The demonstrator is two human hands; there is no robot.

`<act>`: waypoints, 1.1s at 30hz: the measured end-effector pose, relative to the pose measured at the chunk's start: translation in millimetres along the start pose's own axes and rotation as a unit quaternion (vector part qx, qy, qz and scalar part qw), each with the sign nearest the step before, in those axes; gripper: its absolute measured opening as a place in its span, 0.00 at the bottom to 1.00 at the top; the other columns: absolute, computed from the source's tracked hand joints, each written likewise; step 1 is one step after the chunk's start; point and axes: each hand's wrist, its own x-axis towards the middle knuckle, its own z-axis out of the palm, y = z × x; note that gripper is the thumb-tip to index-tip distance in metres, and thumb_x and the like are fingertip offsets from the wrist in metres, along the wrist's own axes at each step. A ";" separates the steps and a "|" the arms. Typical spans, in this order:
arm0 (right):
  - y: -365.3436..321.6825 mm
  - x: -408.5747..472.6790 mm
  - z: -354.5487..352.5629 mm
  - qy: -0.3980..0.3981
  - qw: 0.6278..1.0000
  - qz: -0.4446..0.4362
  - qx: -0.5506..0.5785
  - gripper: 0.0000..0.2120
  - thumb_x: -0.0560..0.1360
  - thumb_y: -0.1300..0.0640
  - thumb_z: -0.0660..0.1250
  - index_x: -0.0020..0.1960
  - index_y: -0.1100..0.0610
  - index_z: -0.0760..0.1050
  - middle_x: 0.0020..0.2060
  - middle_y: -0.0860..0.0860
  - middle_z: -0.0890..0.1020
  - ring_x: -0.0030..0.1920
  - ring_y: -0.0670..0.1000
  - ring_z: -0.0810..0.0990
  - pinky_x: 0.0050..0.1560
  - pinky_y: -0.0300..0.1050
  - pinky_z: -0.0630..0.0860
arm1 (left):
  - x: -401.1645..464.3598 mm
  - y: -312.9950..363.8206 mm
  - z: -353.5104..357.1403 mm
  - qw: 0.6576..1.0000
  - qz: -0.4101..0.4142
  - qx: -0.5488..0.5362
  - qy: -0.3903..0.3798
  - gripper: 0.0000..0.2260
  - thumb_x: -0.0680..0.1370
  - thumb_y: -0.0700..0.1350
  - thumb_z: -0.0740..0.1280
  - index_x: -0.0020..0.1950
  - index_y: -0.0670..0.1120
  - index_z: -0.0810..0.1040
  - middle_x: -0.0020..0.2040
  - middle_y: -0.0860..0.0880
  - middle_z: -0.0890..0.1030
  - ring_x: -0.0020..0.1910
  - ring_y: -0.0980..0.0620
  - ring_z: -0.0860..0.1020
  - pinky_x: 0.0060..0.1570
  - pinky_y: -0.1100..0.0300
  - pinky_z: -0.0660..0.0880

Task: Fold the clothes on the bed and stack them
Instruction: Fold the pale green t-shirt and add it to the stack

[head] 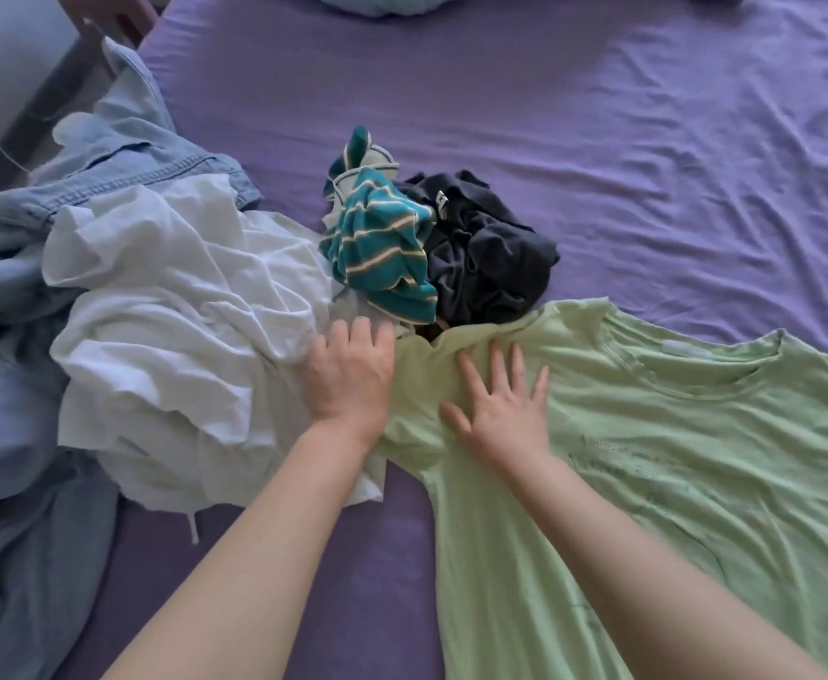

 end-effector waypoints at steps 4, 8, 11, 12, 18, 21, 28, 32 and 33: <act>15.7 -46.9 8.8 0.043 0.998 -0.032 0.013 0.33 0.76 0.35 0.47 0.77 0.45 0.47 0.77 0.57 0.47 0.76 0.60 0.40 0.72 0.64 0.39 | -29.6 20.6 2.1 0.993 0.011 -0.053 0.107 0.17 0.70 0.38 0.68 0.58 0.50 0.81 0.58 0.44 0.80 0.58 0.44 0.72 0.55 0.48 0.71; 29.7 -115.5 36.5 0.048 0.997 -0.064 0.000 0.30 0.74 0.38 0.53 0.72 0.49 0.67 0.72 0.60 0.65 0.74 0.63 0.59 0.68 0.69 0.56 | -80.7 60.2 -5.7 0.985 0.037 -0.156 0.069 0.15 0.64 0.37 0.73 0.49 0.48 0.82 0.52 0.46 0.81 0.53 0.44 0.75 0.49 0.50 0.74; 30.4 -134.3 54.3 0.023 0.996 -0.079 -0.024 0.29 0.73 0.37 0.53 0.70 0.48 0.70 0.71 0.59 0.66 0.72 0.63 0.62 0.66 0.68 0.56 | -116.3 81.2 -9.9 0.958 -0.040 -0.269 -0.093 0.15 0.64 0.42 0.78 0.49 0.46 0.81 0.45 0.47 0.79 0.43 0.46 0.78 0.40 0.54 0.77; 28.9 -132.2 55.0 0.020 0.997 -0.073 -0.028 0.29 0.73 0.37 0.52 0.70 0.48 0.70 0.71 0.59 0.67 0.72 0.63 0.63 0.66 0.69 0.55 | -125.9 85.3 -10.3 0.943 -0.074 -0.289 -0.144 0.17 0.67 0.44 0.77 0.54 0.45 0.79 0.49 0.46 0.78 0.47 0.46 0.78 0.46 0.54 0.76; 36.0 -141.5 64.0 -0.011 0.994 -0.079 -0.068 0.33 0.77 0.34 0.46 0.77 0.43 0.40 0.75 0.54 0.35 0.69 0.60 0.24 0.66 0.65 0.25 | -161.3 101.7 -20.3 0.775 -0.351 -0.475 -0.226 0.29 0.72 0.43 0.73 0.70 0.43 0.65 0.60 0.44 0.72 0.55 0.46 0.75 0.57 0.56 0.71; 41.0 -179.2 71.9 -0.021 0.995 -0.085 -0.045 0.33 0.77 0.36 0.50 0.77 0.44 0.41 0.76 0.55 0.38 0.70 0.59 0.25 0.66 0.62 0.25 | -178.2 111.3 -30.1 0.665 -0.414 -0.549 -0.291 0.25 0.72 0.43 0.74 0.66 0.42 0.68 0.55 0.44 0.78 0.52 0.47 0.78 0.55 0.55 0.74; 61.2 -276.2 99.1 -0.057 0.997 -0.060 -0.010 0.33 0.78 0.38 0.52 0.77 0.45 0.41 0.76 0.55 0.38 0.70 0.58 0.26 0.70 0.61 0.32 | -254.6 116.1 -65.8 0.619 -0.342 -0.567 -0.422 0.13 0.73 0.43 0.73 0.55 0.41 0.78 0.53 0.45 0.82 0.51 0.48 0.81 0.55 0.51 0.77; 62.2 -302.9 107.1 -0.072 0.996 -0.045 -0.007 0.33 0.78 0.37 0.49 0.77 0.44 0.38 0.75 0.54 0.34 0.69 0.57 0.25 0.72 0.61 0.34 | -299.4 102.8 -73.5 0.618 -0.325 -0.573 -0.428 0.06 0.73 0.40 0.71 0.48 0.44 0.77 0.47 0.47 0.82 0.45 0.51 0.80 0.48 0.56 0.77; 60.1 -307.0 106.6 -0.072 0.996 -0.043 -0.003 0.33 0.78 0.36 0.48 0.77 0.44 0.38 0.75 0.54 0.34 0.69 0.56 0.25 0.72 0.61 0.35 | -307.3 99.0 -75.5 0.622 -0.314 -0.573 -0.432 0.05 0.73 0.39 0.70 0.46 0.45 0.76 0.45 0.48 0.81 0.42 0.53 0.79 0.45 0.58 0.75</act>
